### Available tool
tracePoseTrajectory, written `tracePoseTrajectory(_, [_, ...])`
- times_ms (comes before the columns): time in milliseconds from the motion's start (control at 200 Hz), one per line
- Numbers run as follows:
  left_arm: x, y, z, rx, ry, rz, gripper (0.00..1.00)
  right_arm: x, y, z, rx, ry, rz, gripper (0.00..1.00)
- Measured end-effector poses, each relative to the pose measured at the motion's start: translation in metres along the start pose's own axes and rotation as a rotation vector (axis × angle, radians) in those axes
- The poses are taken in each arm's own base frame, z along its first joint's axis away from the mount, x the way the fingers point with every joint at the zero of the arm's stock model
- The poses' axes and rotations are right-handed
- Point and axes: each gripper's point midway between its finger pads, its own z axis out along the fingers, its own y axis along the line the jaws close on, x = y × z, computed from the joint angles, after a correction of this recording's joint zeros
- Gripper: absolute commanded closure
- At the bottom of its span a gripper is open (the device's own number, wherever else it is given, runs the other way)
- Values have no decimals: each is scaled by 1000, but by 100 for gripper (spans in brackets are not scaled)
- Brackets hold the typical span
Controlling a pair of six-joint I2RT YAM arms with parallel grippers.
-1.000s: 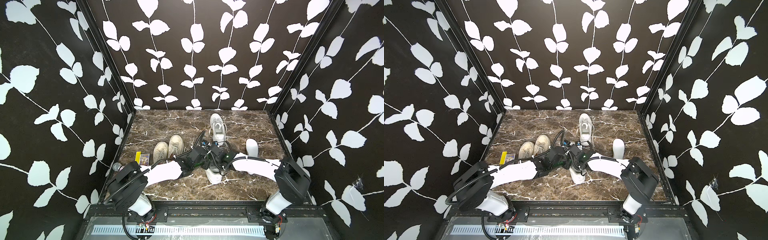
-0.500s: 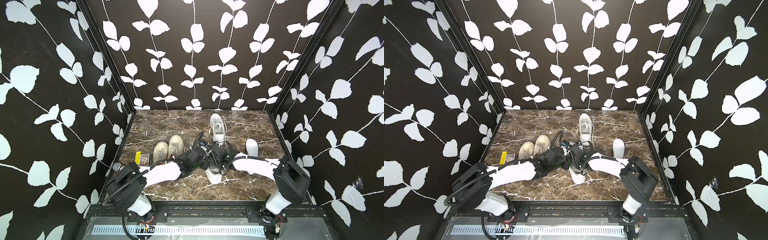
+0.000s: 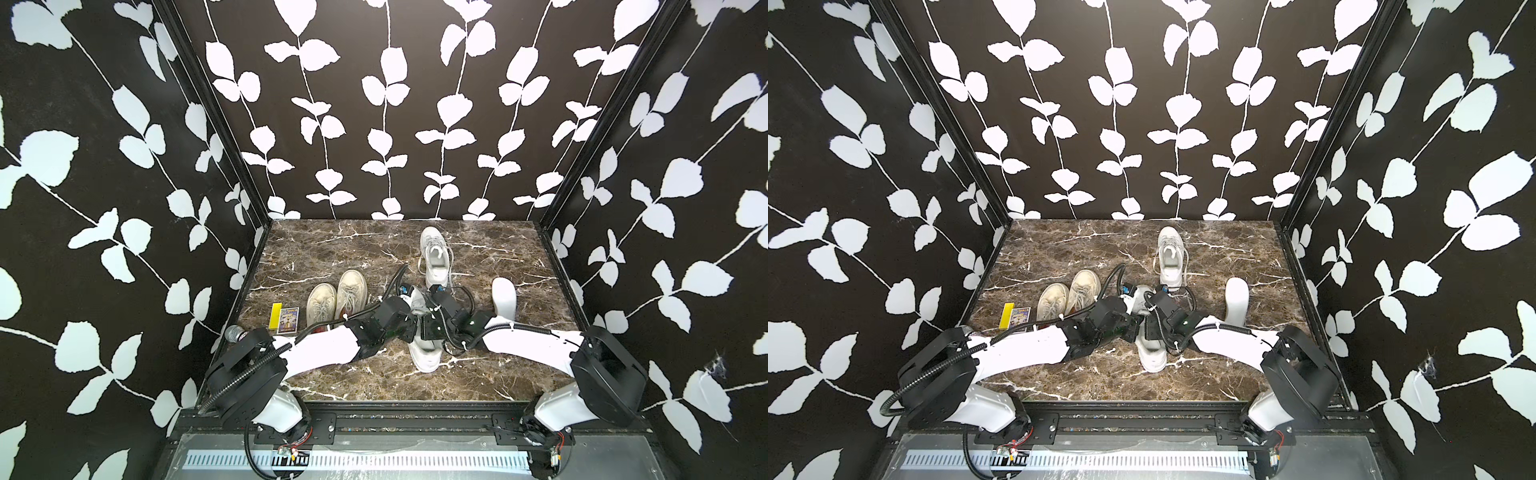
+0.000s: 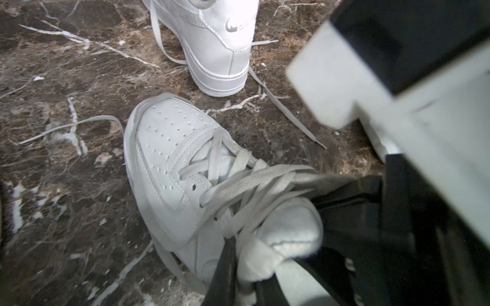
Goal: Remove the insole from the shoe
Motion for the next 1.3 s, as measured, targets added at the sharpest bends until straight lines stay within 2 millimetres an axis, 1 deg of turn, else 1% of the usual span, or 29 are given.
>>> tracePoseTrajectory(120, [0,4,-1,-22,0,-6,100,-2,4,0,-32,-12,7,100])
tracePoseTrajectory(295, [-1,7,-2,-37,-5,-16,100,-5,8,-5,-72,-39,13,100])
tracePoseTrajectory(540, [-5,5,-3,-37,-4,-25,100,-7,11,-11,-102,-76,8,100])
tracePoseTrajectory(715, [-7,9,-3,-48,1,-38,100,-11,17,-14,-121,-105,-18,100])
tracePoseTrajectory(975, [-5,13,-2,-59,17,-43,100,-8,28,-15,-155,-106,-69,100])
tracePoseTrajectory(1300, [-5,12,2,-55,37,-45,100,-7,27,-16,-158,-120,-87,100])
